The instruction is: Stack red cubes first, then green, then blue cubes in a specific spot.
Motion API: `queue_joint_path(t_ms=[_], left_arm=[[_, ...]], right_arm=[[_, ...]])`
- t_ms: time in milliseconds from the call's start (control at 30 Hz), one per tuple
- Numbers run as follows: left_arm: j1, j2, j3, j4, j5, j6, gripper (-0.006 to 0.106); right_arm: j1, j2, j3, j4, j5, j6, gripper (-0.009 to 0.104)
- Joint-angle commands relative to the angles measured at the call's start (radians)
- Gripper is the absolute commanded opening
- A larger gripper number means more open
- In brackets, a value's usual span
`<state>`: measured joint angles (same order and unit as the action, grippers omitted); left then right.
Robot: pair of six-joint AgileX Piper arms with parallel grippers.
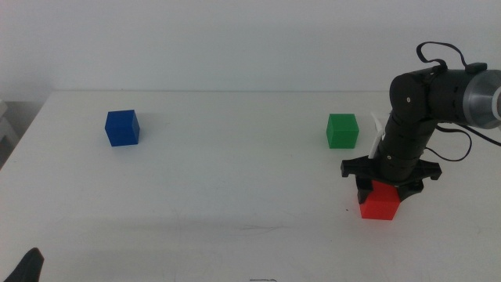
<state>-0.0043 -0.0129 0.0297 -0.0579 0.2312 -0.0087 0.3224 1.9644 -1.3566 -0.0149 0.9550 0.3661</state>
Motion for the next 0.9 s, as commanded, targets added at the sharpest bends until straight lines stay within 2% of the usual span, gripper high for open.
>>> queue_joint_path(t_ms=[0,167,467,700,867], left_arm=[[-0.004,-0.02,-0.003,-0.008,-0.076,-0.008,0.094],[-0.004,-0.02,-0.003,-0.008,-0.076,-0.008,0.094],[-0.004,-0.02,-0.003,-0.008,-0.076,-0.008,0.094],[-0.004,-0.02,-0.003,-0.008,-0.076,-0.008,0.094],[-0.004,-0.02,-0.003,-0.008,-0.076,-0.008,0.094]], right_arm=[[0.002,-0.051,-0.032,-0.027,-0.005,0.009,0.029],[0.002,-0.051,-0.032,-0.027,-0.008,0.01,-0.001],[0.013,-0.079,-0.041,-0.035,0.038,0.054,-0.001],[0.064,-0.084,-0.173,-0.079,0.232,0.058,-0.001],[0.106,-0.084,-0.291,-0.082,0.331,0.059,-0.001]])
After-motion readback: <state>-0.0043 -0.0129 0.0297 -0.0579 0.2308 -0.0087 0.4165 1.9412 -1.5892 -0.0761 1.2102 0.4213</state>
